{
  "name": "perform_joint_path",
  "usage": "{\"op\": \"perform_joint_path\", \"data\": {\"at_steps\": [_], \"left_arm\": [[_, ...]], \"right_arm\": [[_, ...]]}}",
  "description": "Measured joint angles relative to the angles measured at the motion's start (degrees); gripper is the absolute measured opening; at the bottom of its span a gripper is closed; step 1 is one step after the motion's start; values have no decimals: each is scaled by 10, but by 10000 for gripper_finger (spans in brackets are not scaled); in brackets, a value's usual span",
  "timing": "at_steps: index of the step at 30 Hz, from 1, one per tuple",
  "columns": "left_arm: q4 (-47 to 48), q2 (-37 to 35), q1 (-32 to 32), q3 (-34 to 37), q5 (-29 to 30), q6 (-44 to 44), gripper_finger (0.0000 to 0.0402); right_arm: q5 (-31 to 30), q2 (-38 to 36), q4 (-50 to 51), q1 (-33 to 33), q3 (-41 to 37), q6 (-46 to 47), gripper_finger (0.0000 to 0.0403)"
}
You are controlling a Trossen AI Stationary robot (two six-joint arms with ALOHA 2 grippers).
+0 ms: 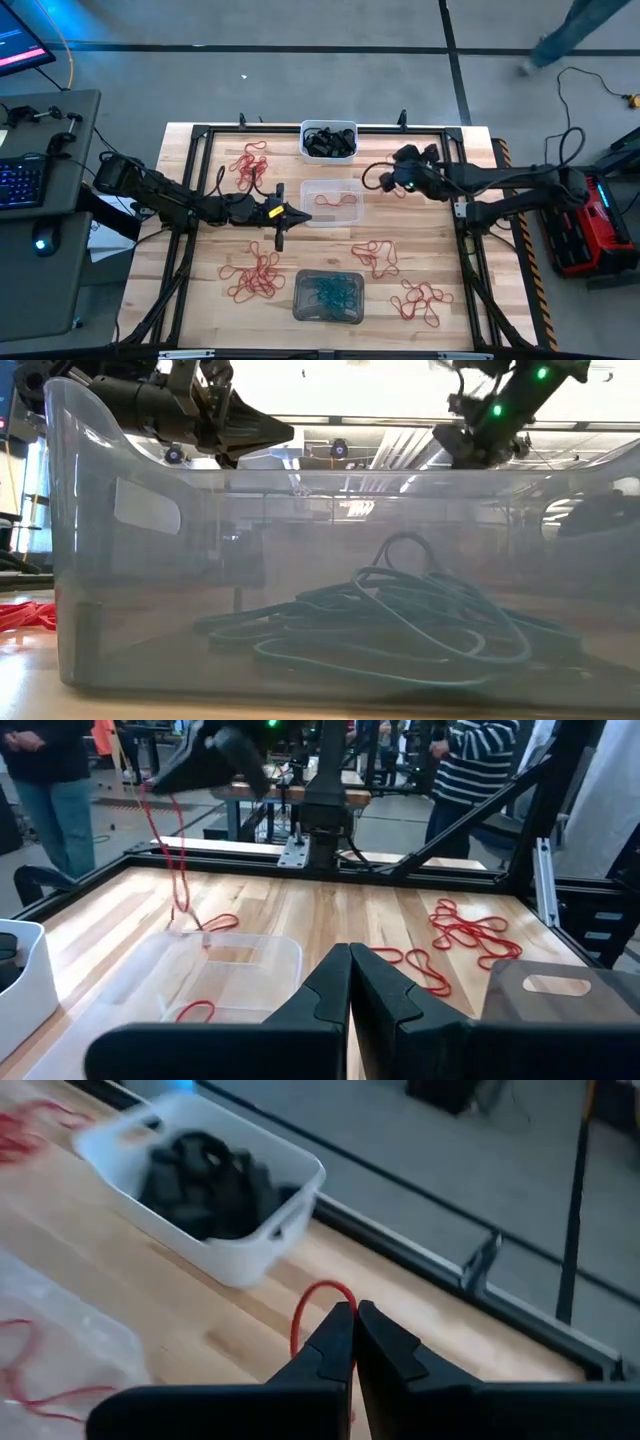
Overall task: Sort rubber bands into baskets
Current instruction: Put the red rubber band into the transparent bin
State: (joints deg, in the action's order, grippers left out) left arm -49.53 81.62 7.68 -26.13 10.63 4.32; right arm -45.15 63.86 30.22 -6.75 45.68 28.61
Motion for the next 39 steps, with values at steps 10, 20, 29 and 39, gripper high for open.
{"op": "perform_joint_path", "data": {"at_steps": [10, 20, 29, 39], "left_arm": [[16, 0, -8, 0, 36, -4, 0], [-77, 0, -21, 45, -10, -17, 0], [-78, 0, -21, 59, -9, -1, 0], [-77, 0, -21, 59, -9, 0, 0]], "right_arm": [[-14, 1, -62, 77, 53, -58, 0], [82, 98, -262, 96, 53, -141, 0], [115, 201, -419, 90, 53, -176, 0], [177, 319, -573, 62, 53, -176, 0]]}}
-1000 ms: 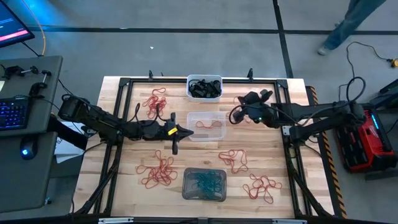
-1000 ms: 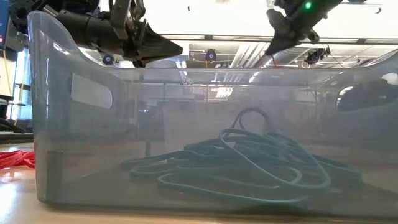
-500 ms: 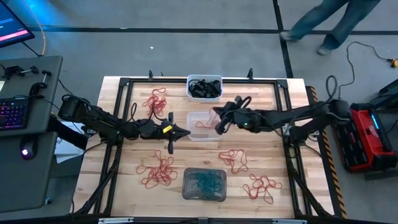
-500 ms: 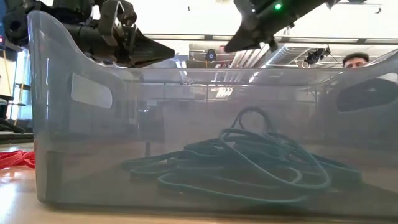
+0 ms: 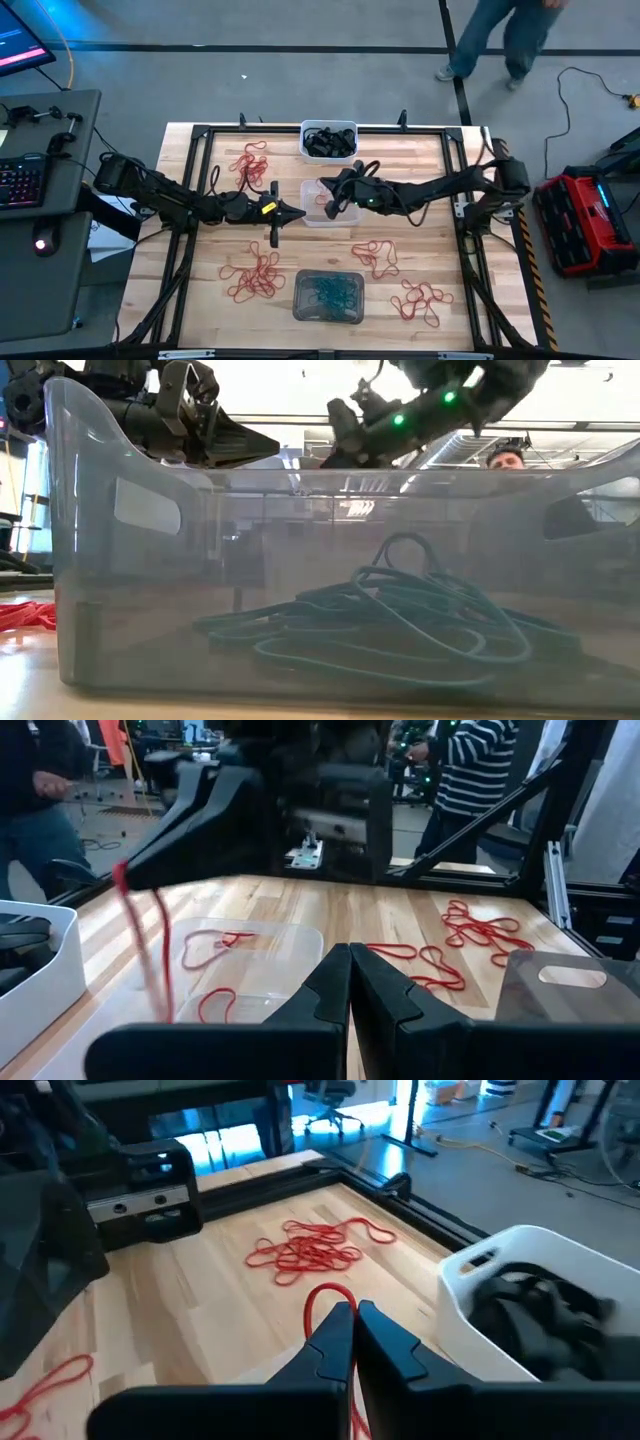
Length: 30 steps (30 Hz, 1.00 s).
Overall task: Sort rubber bands into baskets
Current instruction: Put the red rubber band into the transparent bin
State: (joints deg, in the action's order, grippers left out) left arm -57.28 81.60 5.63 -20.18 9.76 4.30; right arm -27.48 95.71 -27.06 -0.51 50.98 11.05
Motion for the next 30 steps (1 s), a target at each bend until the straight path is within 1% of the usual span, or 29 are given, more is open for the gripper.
{"op": "perform_joint_path", "data": {"at_steps": [2, 5, 11, 15, 20, 23, 25, 30], "left_arm": [[0, 0, 0, 0, 0, 0, 0], [2, 0, 0, 0, 0, 1, 0], [5, 0, 0, 0, 0, 1, 0], [5, 0, 0, 0, 0, 1, 0], [5, 0, 0, 0, 0, 1, 0], [5, 0, 0, 0, 0, 1, 0], [5, 0, 0, 0, 0, 1, 0], [5, 0, 0, 0, 0, 5, 0]], "right_arm": [[16, 15, -23, -5, 0, 0, 0], [22, 25, -16, -10, 0, 5, 0], [23, 25, 64, -10, 0, 20, 0], [23, 25, 135, -10, 0, 38, 0], [22, 25, 183, -10, 0, 45, 5], [22, 25, 200, -10, 0, 46, 19], [22, 25, 213, -10, 0, 52, 35], [22, 25, 222, -10, 0, 51, 97]]}}
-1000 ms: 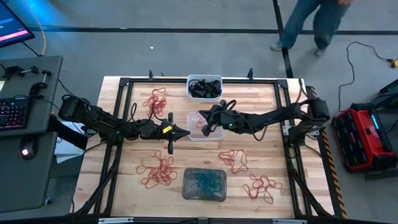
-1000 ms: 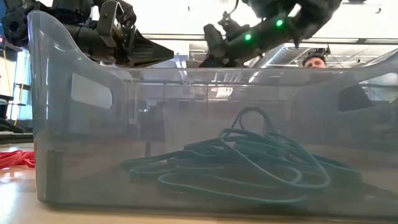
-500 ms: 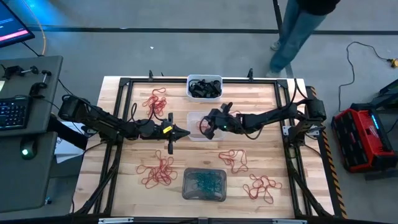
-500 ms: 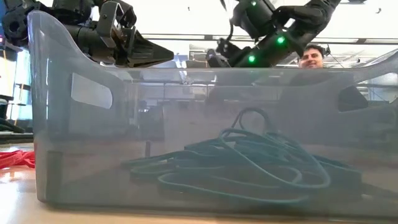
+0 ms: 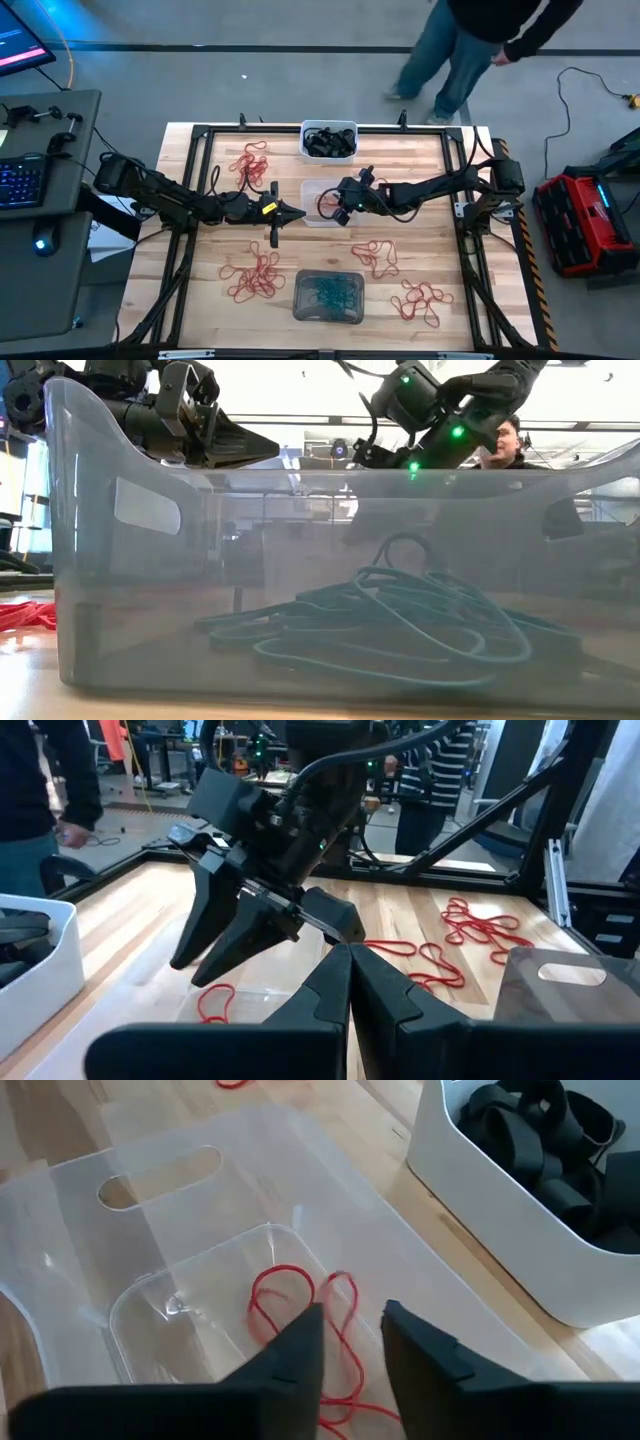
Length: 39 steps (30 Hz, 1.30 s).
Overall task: Sort rubber bands into baskets
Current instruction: Put the red rubber band into the transparent bin
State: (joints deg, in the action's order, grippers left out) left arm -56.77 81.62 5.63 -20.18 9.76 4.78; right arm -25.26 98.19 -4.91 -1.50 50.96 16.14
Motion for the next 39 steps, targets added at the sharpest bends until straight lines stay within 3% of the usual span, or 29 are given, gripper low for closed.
{"op": "perform_joint_path", "data": {"at_steps": [8, 11, 15, 20, 22, 32, 39], "left_arm": [[1, 0, 0, 0, 0, 11, 0], [2, 0, 0, 0, 0, 11, 0], [4, 0, 0, 0, -2, 18, 0], [7, 0, 0, 0, -2, 21, 0], [6, 0, 0, 0, -2, 21, 0], [7, 0, 0, 0, -2, 22, 0], [9, 0, 0, 0, -2, 22, 0]], "right_arm": [[4, -28, 45, 4, 41, -40, 163], [1, -53, 82, 9, 58, -74, 157], [-16, -90, 115, 10, 51, -84, 117], [-32, -147, 115, 12, 6, -81, 25], [-31, -176, 109, 12, -19, -68, 8], [-46, -312, 103, 12, -180, 76, 21], [-92, -317, 100, 11, -270, 163, 62]]}}
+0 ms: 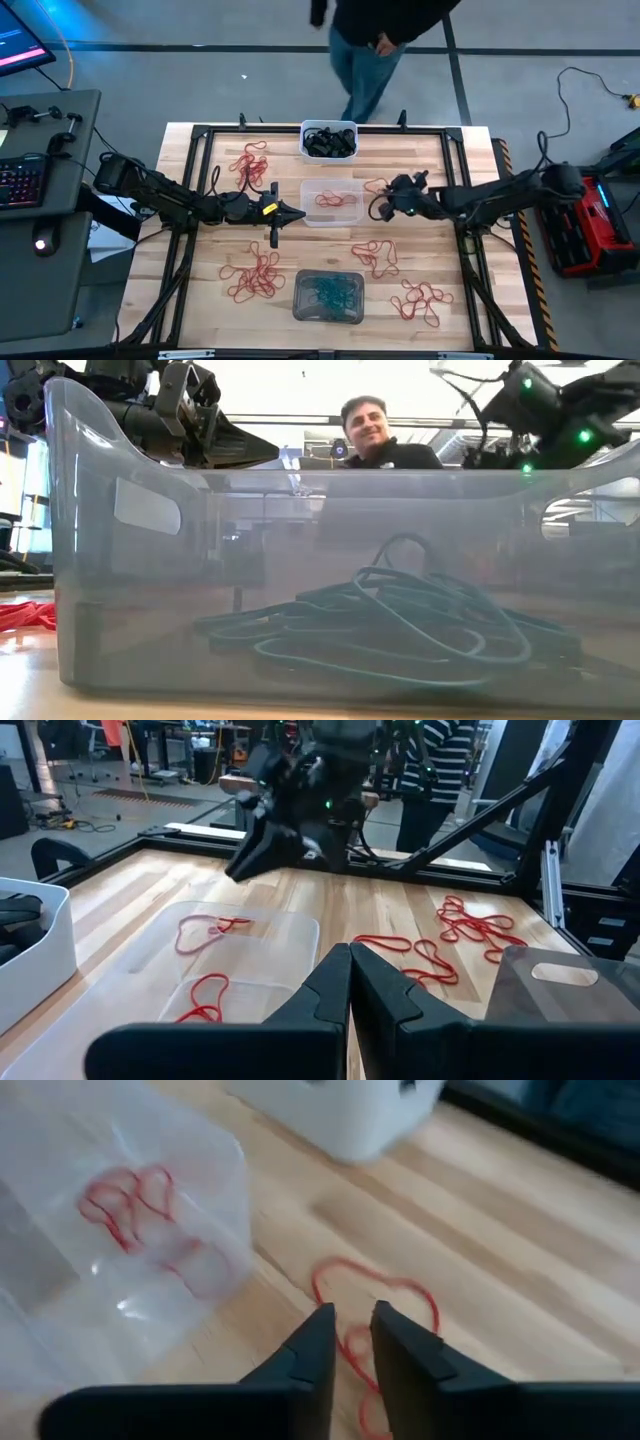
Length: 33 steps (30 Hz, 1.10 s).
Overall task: Sort rubber bands into baskets
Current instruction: Put the red rubber band into the transparent bin
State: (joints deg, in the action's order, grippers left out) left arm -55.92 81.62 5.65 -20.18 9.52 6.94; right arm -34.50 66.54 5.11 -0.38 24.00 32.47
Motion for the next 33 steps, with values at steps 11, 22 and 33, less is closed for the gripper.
{"op": "perform_joint_path", "data": {"at_steps": [11, 22, 33], "left_arm": [[7, 0, 0, 0, 0, -1, 0], [7, 0, 0, 0, 0, -6, 0], [7, 0, 0, 0, 0, -5, 0]], "right_arm": [[2, 45, 0, -12, -24, -4, 179], [74, 156, -65, -73, -23, -2, 170], [135, 122, -26, -87, -2, -38, 9]]}}
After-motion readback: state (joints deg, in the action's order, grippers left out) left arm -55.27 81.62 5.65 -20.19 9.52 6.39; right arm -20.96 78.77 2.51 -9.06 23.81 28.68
